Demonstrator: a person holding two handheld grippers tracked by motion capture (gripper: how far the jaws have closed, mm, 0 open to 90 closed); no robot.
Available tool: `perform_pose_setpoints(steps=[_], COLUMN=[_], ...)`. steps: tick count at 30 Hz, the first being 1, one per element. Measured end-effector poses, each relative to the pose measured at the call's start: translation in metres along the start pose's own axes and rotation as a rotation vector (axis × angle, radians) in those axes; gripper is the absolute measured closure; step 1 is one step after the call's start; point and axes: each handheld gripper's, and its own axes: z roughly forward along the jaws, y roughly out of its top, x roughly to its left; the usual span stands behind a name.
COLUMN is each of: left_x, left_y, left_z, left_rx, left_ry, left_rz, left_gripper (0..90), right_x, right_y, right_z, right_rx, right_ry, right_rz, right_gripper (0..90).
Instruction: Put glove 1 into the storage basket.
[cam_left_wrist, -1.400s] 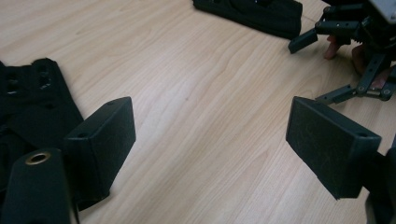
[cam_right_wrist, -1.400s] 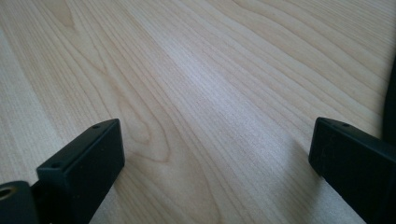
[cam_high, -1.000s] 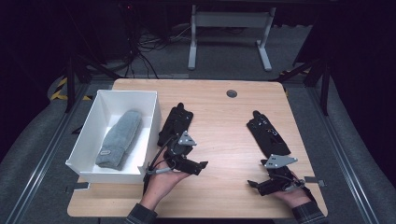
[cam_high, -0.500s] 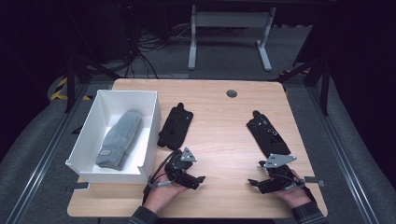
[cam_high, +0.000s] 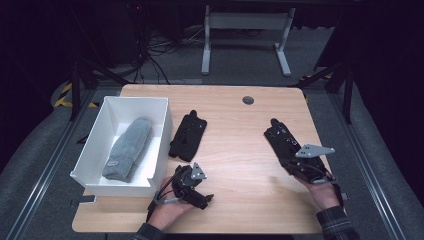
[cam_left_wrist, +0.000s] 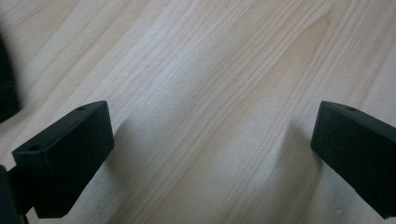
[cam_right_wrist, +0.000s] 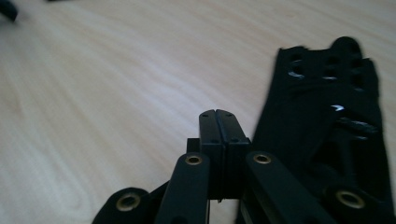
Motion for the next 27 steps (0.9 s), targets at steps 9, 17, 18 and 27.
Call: perform_pose_setpoints(steps=[9,17,18,27], left_x=[0.002,0.003,0.003,0.002], left_y=[-0.005,-0.006,-0.006,-0.006], left_z=[0.001,0.001,0.001,0.001], left_rx=[-0.051,-0.053,-0.053,-0.053], left_ry=[0.0,-0.001,-0.001,0.001], left_rz=[0.002,0.002,0.003,0.001], left_gripper=[0.0,0.2,0.2,0.1], right_x=[-0.042,-0.067,-0.068,-0.068], right_y=[0.002,-0.009,-0.009,-0.01], right_z=[0.009,0.022,0.024,0.041], right_rx=[0.019,0.061,0.066,0.129], right_ry=[-0.101,-0.139,-0.137,-0.142], right_rz=[0.06,0.101,0.099,0.069], right_gripper=[90.0,90.0,90.0,90.0])
